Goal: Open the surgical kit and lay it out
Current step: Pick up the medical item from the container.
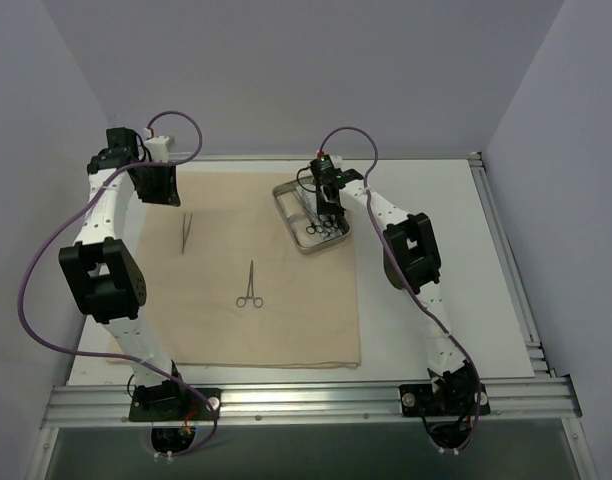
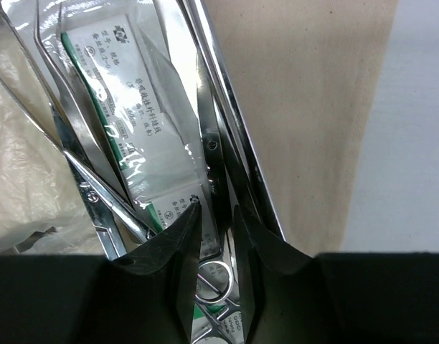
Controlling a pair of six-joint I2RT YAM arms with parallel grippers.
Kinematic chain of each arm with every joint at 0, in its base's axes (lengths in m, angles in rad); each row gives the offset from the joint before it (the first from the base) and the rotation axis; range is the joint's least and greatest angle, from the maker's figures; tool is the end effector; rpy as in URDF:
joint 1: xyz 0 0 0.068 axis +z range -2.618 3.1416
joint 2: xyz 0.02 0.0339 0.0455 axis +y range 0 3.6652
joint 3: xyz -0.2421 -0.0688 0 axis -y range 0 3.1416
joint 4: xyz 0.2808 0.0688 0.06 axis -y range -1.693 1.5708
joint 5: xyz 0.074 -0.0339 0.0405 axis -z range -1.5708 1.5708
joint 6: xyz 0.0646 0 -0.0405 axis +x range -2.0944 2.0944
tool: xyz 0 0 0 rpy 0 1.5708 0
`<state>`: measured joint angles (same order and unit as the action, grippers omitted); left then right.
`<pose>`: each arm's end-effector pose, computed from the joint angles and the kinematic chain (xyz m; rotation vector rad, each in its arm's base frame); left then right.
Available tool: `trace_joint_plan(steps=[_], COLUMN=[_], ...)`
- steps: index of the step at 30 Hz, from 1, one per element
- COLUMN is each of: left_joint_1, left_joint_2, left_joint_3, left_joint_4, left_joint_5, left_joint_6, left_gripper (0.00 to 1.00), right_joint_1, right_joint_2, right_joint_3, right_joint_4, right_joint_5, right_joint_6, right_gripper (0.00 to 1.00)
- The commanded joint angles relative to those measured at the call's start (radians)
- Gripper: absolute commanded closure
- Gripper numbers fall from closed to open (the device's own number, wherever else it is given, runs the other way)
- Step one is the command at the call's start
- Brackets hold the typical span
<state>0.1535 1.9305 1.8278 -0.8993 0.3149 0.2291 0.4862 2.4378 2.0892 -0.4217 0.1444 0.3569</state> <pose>0.4612 0.0511 0.2569 0.2117 2.5093 -0.2523 0.5242 0.2665 0.1346 -0.0798 2.3434 0.2511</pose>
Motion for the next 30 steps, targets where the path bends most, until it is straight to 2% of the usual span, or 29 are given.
trace_joint_plan(steps=[1,6,15,20,27,30], left_joint_1=[0.008,0.008,0.008,0.008,0.008,0.008], left_joint_2=[-0.03,-0.025,-0.038,-0.036,-0.041,-0.039], left_joint_3=[0.033,0.036,0.037,0.039,0.033,0.031], left_joint_4=[0.002,0.0,-0.003,-0.007,-0.004,-0.003], left_joint_5=[0.026,0.036,0.044,0.042,0.044,0.041], left_joint_6=[0.003,0.0,-0.001,0.001,0.003,0.004], left_gripper=[0.57,0.57,0.57,0.57,0.57,0.57], right_joint_1=[0.0,-0.003,-0.047,-0.058,-0.058,-0.058], right_joint_2=[0.0,0.041,0.067,0.058,0.021,-0.003], right_joint_3=[0.032,0.071,0.011,-0.037,-0.032,-0.031], right_joint_4=[-0.065,-0.097,-0.065,-0.019,0.018,0.034], right_joint_5=[0.098,0.06,-0.149,-0.247,-0.272,-0.267], right_joint_6=[-0.01,0.005,0.066,0.074,0.051,0.031], right_gripper=[0.78,0.68,0.67,0.81,1.0,1.0])
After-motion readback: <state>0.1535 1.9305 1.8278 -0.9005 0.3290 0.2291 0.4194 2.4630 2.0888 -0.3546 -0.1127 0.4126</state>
